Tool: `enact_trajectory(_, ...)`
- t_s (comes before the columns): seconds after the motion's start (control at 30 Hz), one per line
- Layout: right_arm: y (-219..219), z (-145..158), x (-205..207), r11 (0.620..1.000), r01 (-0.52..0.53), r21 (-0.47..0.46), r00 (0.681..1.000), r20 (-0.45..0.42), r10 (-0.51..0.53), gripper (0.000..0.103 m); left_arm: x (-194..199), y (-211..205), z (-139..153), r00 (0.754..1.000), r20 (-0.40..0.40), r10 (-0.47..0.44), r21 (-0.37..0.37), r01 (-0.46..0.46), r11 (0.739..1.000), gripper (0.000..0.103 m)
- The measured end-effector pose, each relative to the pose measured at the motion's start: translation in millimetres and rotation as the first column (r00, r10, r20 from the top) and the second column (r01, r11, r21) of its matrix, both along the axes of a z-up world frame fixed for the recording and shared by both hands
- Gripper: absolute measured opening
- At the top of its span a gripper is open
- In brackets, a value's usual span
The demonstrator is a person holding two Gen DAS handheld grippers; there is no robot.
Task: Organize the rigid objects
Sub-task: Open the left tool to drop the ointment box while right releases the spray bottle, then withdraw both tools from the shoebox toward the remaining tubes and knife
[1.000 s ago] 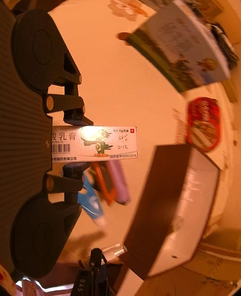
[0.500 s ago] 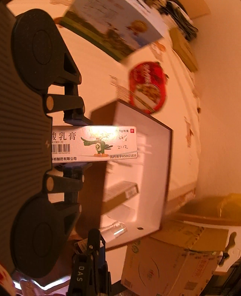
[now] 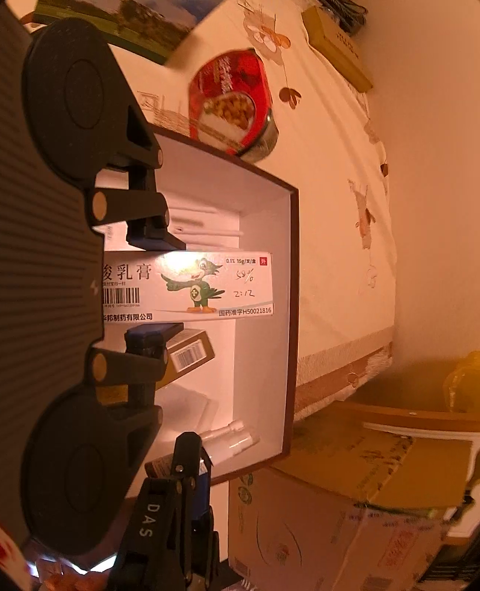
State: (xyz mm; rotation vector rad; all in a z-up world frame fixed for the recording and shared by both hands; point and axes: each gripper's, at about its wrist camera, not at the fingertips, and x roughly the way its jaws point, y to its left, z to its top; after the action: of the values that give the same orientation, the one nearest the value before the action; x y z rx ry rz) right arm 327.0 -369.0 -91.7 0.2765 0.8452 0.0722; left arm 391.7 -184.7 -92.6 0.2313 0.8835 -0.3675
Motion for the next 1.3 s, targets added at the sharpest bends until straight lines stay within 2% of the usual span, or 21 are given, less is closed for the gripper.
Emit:
enact_trajectory(0.3,-15,-22,30,1.000,0.028,0.006,0.998,-0.057,-0.027,0.020,43,-23,-32,0.999,-0.040,-0.001,-0.006,0.000,1.000,0.034)
enact_trajectory(0.6,-19,-33,30,0.999,0.032,0.029,0.995,-0.094,-0.029,0.020,44,-17,-55,0.998,-0.067,0.009,0.056,-0.005,0.998,0.035)
enact_trajectory(0.73,-16,-32,34,0.999,0.034,0.034,0.995,-0.092,-0.030,0.020,47,-8,-55,0.996,-0.081,0.036,0.050,-0.032,0.998,0.035)
enact_trajectory(0.87,-16,-29,37,0.995,0.054,0.087,0.997,-0.052,-0.049,0.021,46,-2,-52,0.996,-0.078,0.046,0.045,-0.043,0.998,0.040)
enact_trajectory(0.9,-16,-27,37,0.994,0.066,0.088,0.997,-0.051,-0.062,0.022,46,-1,-51,0.996,-0.079,0.049,0.042,-0.046,0.998,0.040)
enact_trajectory(0.97,-16,-25,37,0.994,0.074,0.085,0.996,-0.047,-0.070,0.043,45,2,-50,0.995,-0.083,0.053,0.040,-0.049,0.998,0.042)
enact_trajectory(1.03,-15,-22,31,0.994,0.062,0.089,0.998,-0.029,-0.059,0.050,42,6,-48,0.995,-0.085,0.057,0.035,-0.054,0.998,0.043)
enact_trajectory(1.17,-13,-18,15,0.996,0.040,0.081,0.999,-0.023,-0.038,0.053,31,16,-44,0.995,-0.080,0.056,0.027,-0.054,0.998,0.048)
enact_trajectory(1.3,-11,-18,0,0.995,0.036,0.093,0.999,-0.038,-0.033,0.056,21,27,-37,0.994,-0.089,0.063,0.015,-0.062,0.998,0.048)
